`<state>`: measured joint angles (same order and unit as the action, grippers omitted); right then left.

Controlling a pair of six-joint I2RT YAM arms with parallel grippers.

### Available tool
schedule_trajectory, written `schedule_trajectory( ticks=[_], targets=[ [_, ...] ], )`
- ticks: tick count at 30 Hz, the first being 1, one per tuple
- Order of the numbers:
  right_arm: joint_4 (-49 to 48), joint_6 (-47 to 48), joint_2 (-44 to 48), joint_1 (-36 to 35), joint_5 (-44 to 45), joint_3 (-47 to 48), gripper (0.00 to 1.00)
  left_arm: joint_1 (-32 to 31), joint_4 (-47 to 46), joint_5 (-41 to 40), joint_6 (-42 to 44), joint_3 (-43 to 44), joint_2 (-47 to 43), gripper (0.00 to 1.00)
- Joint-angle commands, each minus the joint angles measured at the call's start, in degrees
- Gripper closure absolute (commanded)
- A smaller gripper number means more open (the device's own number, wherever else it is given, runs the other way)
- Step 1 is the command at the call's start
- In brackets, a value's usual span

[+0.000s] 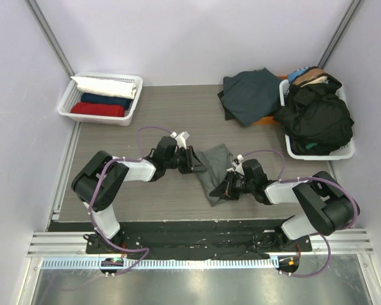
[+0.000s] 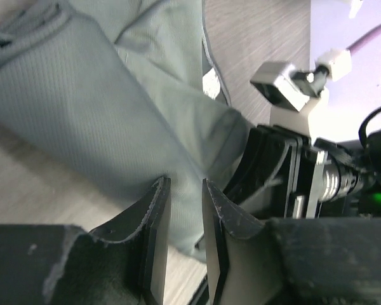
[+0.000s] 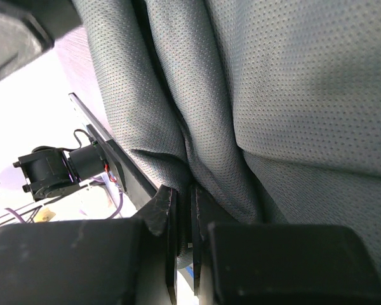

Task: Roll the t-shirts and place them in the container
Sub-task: Roll the T-shirt to the center of the board.

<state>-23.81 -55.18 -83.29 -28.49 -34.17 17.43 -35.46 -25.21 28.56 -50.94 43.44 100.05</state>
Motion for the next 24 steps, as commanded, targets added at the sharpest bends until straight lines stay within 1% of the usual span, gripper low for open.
schedule_trajectory(
  ticks=[1, 2, 8, 10, 11, 12, 14, 15, 17, 18, 20, 21, 22, 24],
  targets=[
    [3.3, 1.0, -0.8, -0.3, -0.5, 0.2, 0.97, -0.1, -6.4, 0.4, -0.3, 4.6, 3.0, 0.70],
    [3.4, 1.0, -0.7, -0.3, -0.5, 0.3, 0.96, -0.1, -5.3, 0.1, 0.2, 5.2, 3.9, 0.70],
    [6.8, 2.1, 1.2, -0.3, -0.2, 1.8, 0.92, -0.1, -6.9, -1.9, 1.5, 7.3, 11.5, 0.73],
    [7.5, 2.5, 1.9, -0.3, -0.4, 1.8, 0.89, -0.1, -6.8, -2.1, 1.8, 7.8, 13.3, 0.74],
    [7.7, 2.4, 2.2, -0.3, -0.3, 1.8, 0.87, -0.1, -6.9, -2.3, 1.9, 8.3, 13.8, 0.74],
    [8.4, 2.8, 2.6, -0.3, 0.1, 1.8, 0.79, -0.1, -6.9, -2.4, 2.1, 8.5, 14.2, 0.74],
    [11.0, 3.8, 4.7, -0.2, 0.9, 2.0, 0.69, -0.1, -6.3, -2.5, 2.5, 9.0, 14.9, 0.74],
    [12.2, 4.4, 5.5, -0.2, 2.0, 2.2, 0.61, -0.1, -6.3, -2.5, 2.7, 9.1, 15.0, 0.74],
    [18.5, 7.2, 9.0, -0.2, 4.1, 3.7, 0.59, -0.1, -6.3, -2.4, 2.9, 9.4, 15.4, 0.74],
    [23.4, 8.1, 10.8, -0.2, 6.9, 4.4, 0.57, -0.1, -6.3, -2.3, 2.9, 9.5, 15.4, 0.74],
    [29.2, 11.3, 15.4, -0.3, 9.9, 6.9, 0.57, -0.1, -6.3, -2.3, 2.9, 9.5, 15.9, 0.74],
    [33.9, 12.4, 16.6, -0.2, 11.0, 7.9, 0.57, -0.1, -6.4, -2.0, 2.9, 9.5, 15.9, 0.74],
    [36.1, 13.2, 17.7, -0.3, 13.2, 8.9, 0.57, -0.1, -6.5, -2.0, 2.9, 9.6, 16.0, 0.74],
    [41.2, 15.7, 20.3, -0.3, 14.9, 12.1, 0.57, -0.1, -6.5, -1.8, 2.9, 9.6, 16.3, 0.74]
  ],
)
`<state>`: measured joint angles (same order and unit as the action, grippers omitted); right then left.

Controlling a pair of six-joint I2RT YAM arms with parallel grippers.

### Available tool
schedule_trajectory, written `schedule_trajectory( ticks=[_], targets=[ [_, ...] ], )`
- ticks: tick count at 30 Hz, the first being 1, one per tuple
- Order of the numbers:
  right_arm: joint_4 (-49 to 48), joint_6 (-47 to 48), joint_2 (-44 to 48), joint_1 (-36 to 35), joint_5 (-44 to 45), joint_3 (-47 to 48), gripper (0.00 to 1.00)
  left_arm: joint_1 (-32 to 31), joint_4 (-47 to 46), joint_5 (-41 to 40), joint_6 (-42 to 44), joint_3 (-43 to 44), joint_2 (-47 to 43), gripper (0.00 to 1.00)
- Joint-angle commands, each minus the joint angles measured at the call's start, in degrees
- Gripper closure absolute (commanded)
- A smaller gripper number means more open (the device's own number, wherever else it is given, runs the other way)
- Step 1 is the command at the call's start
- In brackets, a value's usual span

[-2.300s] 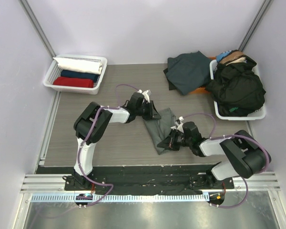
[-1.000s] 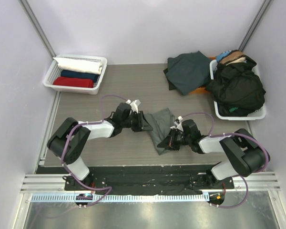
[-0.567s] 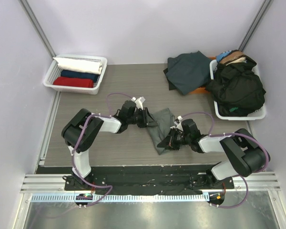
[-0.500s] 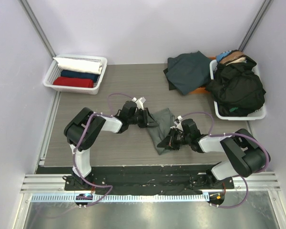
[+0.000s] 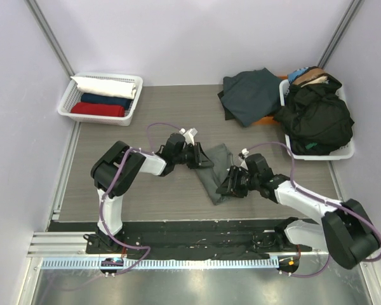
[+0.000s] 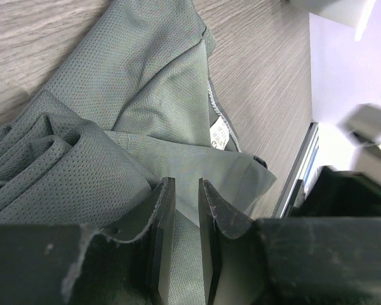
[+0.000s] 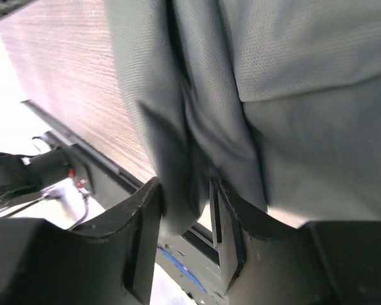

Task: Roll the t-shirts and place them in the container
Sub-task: Roll the T-shirt to the center of the board.

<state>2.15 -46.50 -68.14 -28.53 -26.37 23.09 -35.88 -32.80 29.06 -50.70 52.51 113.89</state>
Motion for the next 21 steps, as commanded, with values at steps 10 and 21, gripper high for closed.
schedule_trajectory(
  ticks=[10, 21],
  targets=[
    [22.2, 12.4, 6.5, -2.3, 3.0, 15.9, 0.71, 0.3, 0.5, -2.0, 2.4, 0.3, 2.8, 0.75],
    [10.2, 9.2, -4.5, -4.7, -8.4, 14.2, 0.99, 0.3, 0.4, -1.5, 2.7, 0.6, 2.8, 0.75]
  ],
)
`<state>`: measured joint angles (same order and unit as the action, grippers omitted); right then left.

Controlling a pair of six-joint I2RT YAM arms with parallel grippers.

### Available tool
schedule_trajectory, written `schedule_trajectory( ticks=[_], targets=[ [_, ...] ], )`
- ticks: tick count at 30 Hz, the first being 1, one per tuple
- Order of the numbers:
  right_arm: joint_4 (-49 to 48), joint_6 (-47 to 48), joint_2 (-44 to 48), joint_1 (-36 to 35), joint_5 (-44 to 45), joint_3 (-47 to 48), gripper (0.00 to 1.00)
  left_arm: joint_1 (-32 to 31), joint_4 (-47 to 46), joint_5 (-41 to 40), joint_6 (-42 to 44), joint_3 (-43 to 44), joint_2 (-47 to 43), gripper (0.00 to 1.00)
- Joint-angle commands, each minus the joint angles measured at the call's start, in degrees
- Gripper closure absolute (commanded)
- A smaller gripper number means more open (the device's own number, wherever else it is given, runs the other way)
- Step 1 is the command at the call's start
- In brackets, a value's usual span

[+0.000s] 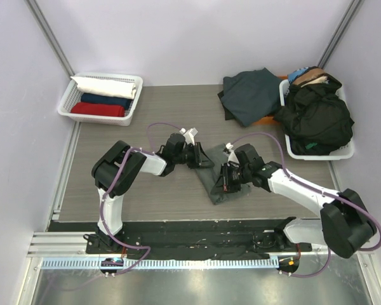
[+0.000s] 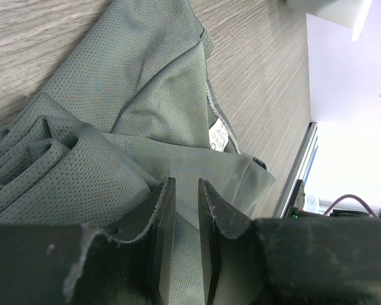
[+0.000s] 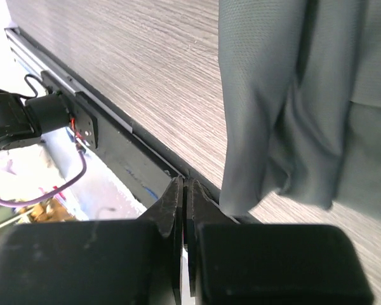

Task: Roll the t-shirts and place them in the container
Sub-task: Roll the T-shirt to the center of the board.

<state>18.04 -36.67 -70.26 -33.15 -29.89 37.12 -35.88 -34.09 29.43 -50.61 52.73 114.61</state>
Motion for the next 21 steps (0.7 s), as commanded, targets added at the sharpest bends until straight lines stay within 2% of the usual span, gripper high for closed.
schedule_trajectory(
  ticks=[1, 7, 15, 19, 21],
  targets=[
    [-6.3, -0.7, -3.2, 0.0, -5.2, 0.0, 0.99, 0.3, 1.7, -1.7, 2.7, 0.4, 2.1, 0.75],
    [-8.5, 0.9, -8.1, 4.7, -6.0, -3.5, 0.99, 0.3, 2.4, -1.6, 3.6, 1.1, 2.6, 0.75],
    [-14.4, 1.6, -13.8, 7.6, -7.3, -9.1, 0.99, 0.3, 3.6, -1.4, 4.4, 1.9, 2.9, 0.75],
    [-13.9, 2.0, -14.3, 7.7, -5.1, -9.6, 0.99, 0.3, 4.2, -1.3, 4.7, 2.6, 3.1, 0.75],
    [-11.9, 3.3, -11.2, 7.6, -3.5, -8.5, 0.97, 0.3, 4.2, -1.1, 4.7, 2.8, 3.2, 0.75]
  ],
)
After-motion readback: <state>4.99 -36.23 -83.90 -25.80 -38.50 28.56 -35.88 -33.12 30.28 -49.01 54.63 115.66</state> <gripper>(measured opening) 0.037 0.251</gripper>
